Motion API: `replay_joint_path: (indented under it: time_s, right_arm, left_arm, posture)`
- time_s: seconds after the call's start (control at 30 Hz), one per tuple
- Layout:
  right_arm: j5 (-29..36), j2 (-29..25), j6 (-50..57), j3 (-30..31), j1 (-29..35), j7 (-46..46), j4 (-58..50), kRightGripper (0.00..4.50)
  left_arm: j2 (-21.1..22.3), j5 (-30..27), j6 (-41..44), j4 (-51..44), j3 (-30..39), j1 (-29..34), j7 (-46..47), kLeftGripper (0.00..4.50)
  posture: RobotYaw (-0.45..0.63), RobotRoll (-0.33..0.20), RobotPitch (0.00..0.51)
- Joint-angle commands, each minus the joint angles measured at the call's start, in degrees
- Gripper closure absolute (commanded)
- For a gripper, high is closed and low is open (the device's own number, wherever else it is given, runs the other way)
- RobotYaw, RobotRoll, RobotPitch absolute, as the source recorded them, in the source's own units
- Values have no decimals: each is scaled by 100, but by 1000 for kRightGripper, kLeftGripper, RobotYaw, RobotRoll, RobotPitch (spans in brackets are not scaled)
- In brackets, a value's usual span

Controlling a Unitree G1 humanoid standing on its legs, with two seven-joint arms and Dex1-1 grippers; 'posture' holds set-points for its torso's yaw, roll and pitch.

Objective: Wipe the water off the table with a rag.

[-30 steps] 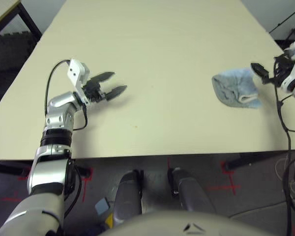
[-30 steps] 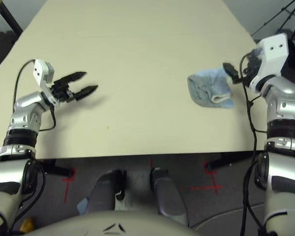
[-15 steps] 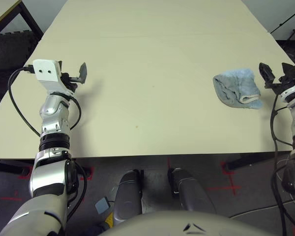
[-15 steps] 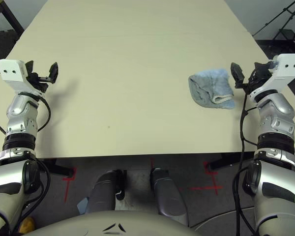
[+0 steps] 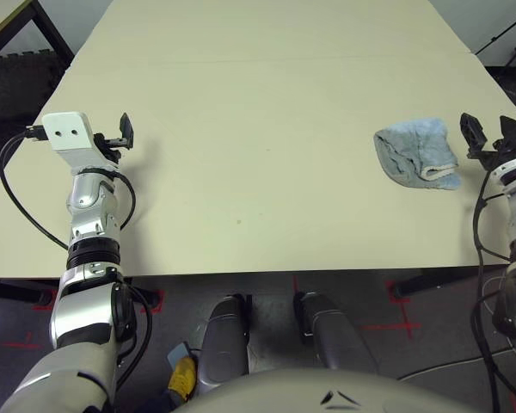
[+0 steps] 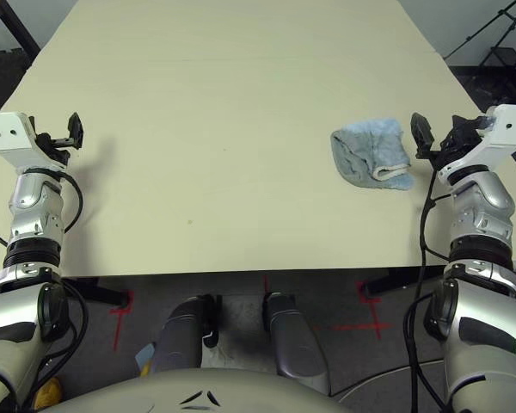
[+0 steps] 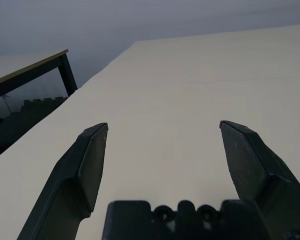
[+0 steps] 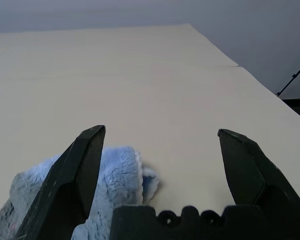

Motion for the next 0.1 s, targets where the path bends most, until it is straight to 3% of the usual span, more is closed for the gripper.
replay_joint_path:
  time_s: [0.03,0.1]
  right_arm:
    - [14,32,-94,-35,-22,18,148,22]
    - [10,41,-102,-28,-37,15,162,22]
  left_arm:
    - [72,76,-90,197,4,-55,-3,0]
    - [88,78,-122,247,4,-69,-15,0]
  posture:
    - [-64,0,203]
    - [-62,0,201]
